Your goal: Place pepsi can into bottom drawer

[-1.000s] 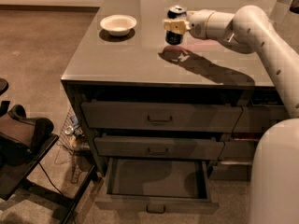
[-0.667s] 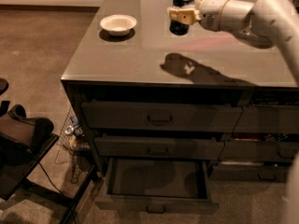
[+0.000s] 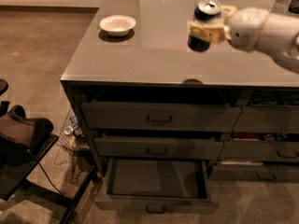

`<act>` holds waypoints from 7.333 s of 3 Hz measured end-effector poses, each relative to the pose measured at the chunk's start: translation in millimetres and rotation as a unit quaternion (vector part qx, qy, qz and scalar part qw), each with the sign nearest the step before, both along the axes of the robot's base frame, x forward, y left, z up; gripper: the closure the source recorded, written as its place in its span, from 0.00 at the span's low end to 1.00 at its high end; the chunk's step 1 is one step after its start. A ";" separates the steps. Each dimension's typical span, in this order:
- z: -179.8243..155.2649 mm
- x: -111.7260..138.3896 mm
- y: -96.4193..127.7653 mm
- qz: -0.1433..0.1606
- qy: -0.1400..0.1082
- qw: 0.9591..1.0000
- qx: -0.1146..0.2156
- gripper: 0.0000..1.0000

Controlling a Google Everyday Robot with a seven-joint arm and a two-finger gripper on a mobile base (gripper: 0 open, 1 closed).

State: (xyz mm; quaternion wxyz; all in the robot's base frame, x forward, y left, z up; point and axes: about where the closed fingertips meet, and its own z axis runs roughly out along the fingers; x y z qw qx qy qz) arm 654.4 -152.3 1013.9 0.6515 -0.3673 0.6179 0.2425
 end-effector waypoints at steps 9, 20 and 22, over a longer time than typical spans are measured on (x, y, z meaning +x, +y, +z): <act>-452.8 -111.1 -17.6 0.036 0.063 0.997 0.007 1.00; -788.4 -47.9 162.4 0.181 0.160 0.970 0.001 0.16; -788.4 -48.5 165.0 0.183 0.160 0.970 0.002 0.00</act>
Offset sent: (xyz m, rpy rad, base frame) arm -0.1334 -0.1273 -0.2542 0.0891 0.3424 -0.2922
